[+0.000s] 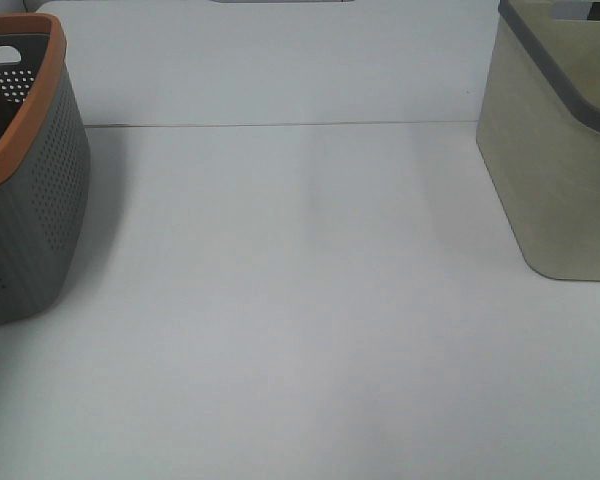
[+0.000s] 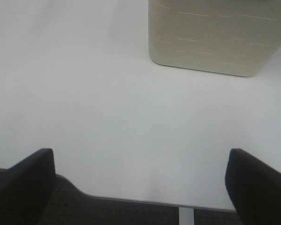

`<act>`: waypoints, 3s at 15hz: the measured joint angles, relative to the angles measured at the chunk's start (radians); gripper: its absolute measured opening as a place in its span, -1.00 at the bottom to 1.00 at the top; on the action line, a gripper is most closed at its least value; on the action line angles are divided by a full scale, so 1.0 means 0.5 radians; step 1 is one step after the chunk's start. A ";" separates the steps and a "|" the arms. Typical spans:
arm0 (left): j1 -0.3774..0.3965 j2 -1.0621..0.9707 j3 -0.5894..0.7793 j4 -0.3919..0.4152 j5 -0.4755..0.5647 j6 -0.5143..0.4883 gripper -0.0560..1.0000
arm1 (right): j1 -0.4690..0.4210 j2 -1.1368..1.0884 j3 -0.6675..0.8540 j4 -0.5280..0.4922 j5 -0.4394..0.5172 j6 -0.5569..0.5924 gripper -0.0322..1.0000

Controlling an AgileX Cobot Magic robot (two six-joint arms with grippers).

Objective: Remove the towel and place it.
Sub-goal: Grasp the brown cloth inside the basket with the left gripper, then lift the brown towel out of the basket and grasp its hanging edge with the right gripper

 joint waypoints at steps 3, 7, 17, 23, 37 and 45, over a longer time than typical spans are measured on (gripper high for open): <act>0.000 -0.268 0.000 -0.126 -0.054 -0.020 -0.89 | 0.000 0.000 0.000 0.000 0.000 0.000 0.92; 0.000 -0.612 0.000 -0.516 -0.294 0.008 -0.89 | 0.000 0.000 0.000 0.000 0.000 0.000 0.92; -0.026 -0.882 -0.138 -1.482 -0.362 0.780 -0.89 | 0.000 0.002 0.000 0.158 -0.028 -0.022 0.92; -0.702 -0.692 -0.192 -1.286 -0.366 0.822 -0.89 | 0.000 0.306 -0.012 0.520 -0.456 -0.268 0.92; -1.372 -0.208 -0.192 -0.814 -0.340 0.668 -0.89 | 0.000 1.094 -0.012 1.250 -0.824 -0.624 0.92; -1.402 -0.184 -0.192 -0.802 -0.346 0.658 -0.89 | 0.000 1.678 -0.012 2.472 -0.552 -2.110 0.85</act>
